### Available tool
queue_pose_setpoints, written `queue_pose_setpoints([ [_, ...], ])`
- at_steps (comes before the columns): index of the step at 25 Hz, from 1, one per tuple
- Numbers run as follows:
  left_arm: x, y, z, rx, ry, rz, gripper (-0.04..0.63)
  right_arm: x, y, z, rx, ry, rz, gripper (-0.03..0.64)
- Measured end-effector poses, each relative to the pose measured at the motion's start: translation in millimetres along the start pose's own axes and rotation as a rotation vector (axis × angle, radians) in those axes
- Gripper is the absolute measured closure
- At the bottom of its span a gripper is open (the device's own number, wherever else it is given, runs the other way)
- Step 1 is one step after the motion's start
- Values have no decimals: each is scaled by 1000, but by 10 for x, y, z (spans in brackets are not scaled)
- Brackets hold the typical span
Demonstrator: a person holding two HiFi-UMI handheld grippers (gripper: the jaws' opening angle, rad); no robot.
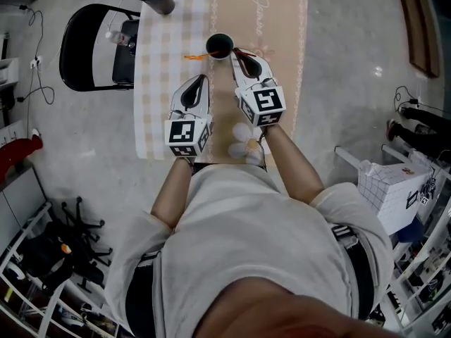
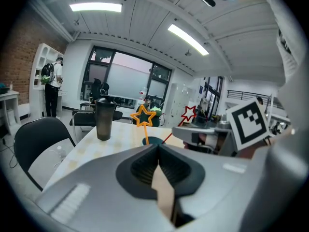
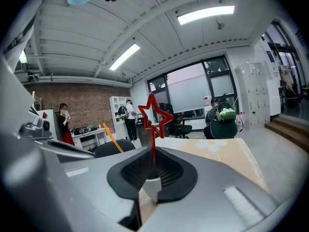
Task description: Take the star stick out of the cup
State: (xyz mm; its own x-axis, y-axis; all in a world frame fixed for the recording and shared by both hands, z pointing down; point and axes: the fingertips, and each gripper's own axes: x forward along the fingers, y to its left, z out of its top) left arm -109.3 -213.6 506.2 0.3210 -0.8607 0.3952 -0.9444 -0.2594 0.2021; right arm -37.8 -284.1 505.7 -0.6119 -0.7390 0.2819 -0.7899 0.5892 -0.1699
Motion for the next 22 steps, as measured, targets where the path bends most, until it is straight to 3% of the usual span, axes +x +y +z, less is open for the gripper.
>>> queue_pose_setpoints([
  [12, -204, -181, 230, 20, -71, -11, 592, -325, 174, 514, -43, -101, -3, 601],
  [22, -282, -333, 197, 23, -88, -32, 592, -976, 263, 812, -59, -155, -15, 603],
])
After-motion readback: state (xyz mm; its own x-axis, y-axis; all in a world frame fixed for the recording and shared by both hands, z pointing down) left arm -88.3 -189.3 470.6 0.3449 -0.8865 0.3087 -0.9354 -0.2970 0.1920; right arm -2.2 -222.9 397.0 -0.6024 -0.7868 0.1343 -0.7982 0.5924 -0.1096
